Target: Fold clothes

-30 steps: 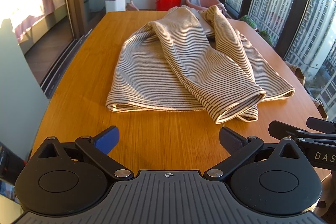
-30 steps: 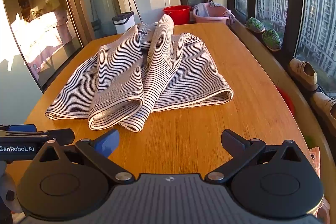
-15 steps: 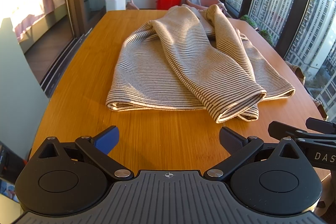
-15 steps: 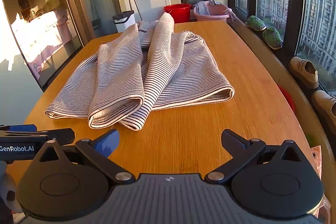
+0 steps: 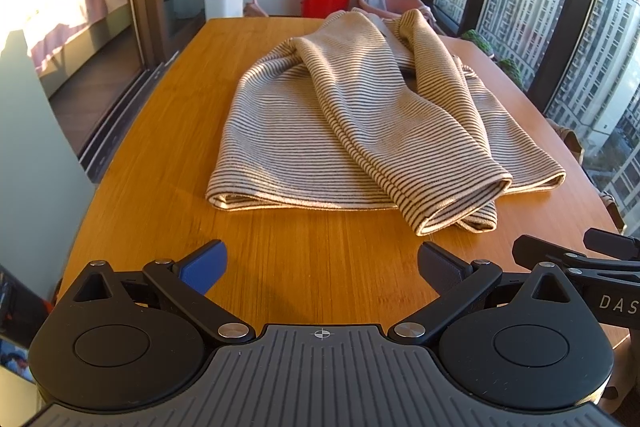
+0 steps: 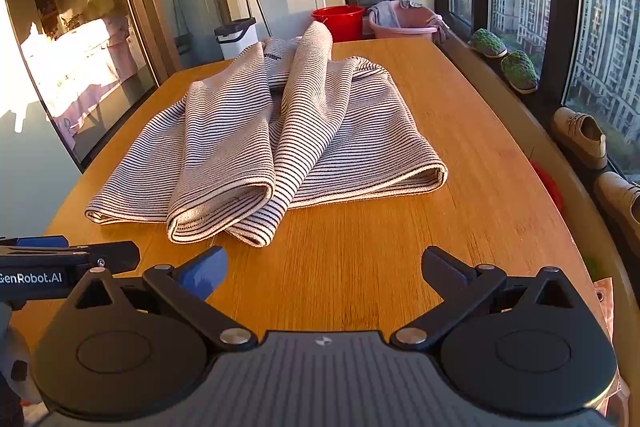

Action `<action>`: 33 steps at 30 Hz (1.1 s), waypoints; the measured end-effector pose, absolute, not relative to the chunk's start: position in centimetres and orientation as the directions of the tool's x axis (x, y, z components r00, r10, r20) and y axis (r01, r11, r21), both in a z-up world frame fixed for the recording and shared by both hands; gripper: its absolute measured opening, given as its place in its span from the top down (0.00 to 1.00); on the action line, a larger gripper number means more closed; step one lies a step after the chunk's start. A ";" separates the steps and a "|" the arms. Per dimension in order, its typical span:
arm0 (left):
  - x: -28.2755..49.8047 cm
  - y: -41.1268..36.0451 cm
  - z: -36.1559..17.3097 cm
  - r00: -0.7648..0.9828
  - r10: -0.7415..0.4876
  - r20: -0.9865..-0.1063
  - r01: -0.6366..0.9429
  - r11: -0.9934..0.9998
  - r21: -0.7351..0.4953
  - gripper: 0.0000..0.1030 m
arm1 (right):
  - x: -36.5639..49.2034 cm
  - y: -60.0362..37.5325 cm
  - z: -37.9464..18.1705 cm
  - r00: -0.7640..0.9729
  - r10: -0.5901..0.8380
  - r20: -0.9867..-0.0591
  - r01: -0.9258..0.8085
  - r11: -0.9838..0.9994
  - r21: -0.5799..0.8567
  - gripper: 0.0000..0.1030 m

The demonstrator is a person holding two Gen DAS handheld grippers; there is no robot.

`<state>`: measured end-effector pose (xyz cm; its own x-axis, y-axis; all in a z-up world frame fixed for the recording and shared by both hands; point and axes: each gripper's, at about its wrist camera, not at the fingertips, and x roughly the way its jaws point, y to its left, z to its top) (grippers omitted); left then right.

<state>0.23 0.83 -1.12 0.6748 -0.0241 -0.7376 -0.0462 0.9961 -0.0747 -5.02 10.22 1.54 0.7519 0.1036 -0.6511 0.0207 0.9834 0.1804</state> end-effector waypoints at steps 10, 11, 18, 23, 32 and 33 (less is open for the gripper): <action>0.2 1.1 -1.1 0.672 -0.029 -0.740 -0.048 0.995 -0.083 0.00 | -4.9 10.3 1.4 0.745 0.093 -0.660 0.023 0.986 0.165 0.00; 0.2 1.1 -1.2 0.671 -0.030 -0.740 -0.048 0.995 -0.084 0.00 | -4.9 10.3 1.3 0.745 0.093 -0.661 0.022 0.986 0.164 0.00; 0.3 1.2 -1.2 0.668 -0.033 -0.744 -0.047 0.995 -0.087 0.00 | -4.8 10.3 1.1 0.742 0.094 -0.664 0.023 0.986 0.165 0.00; 0.3 1.2 -1.3 0.668 -0.034 -0.744 -0.046 0.995 -0.087 0.00 | -4.8 10.3 1.1 0.740 0.096 -0.666 0.024 0.985 0.168 0.00; 0.5 1.3 -1.3 0.668 -0.034 -0.743 -0.046 0.995 -0.086 0.00 | -4.6 10.2 1.0 0.733 0.101 -0.672 0.028 0.984 0.178 0.00; 0.6 1.4 -1.2 0.669 -0.032 -0.743 -0.048 0.995 -0.086 0.00 | -4.5 10.0 1.1 0.731 0.102 -0.675 0.031 0.983 0.182 0.00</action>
<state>0.61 1.36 -1.23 0.6690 -0.0317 -0.7426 -0.0485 0.9951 -0.0861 -4.54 10.03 1.06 0.7310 0.1021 -0.6747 0.0307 0.9828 0.1821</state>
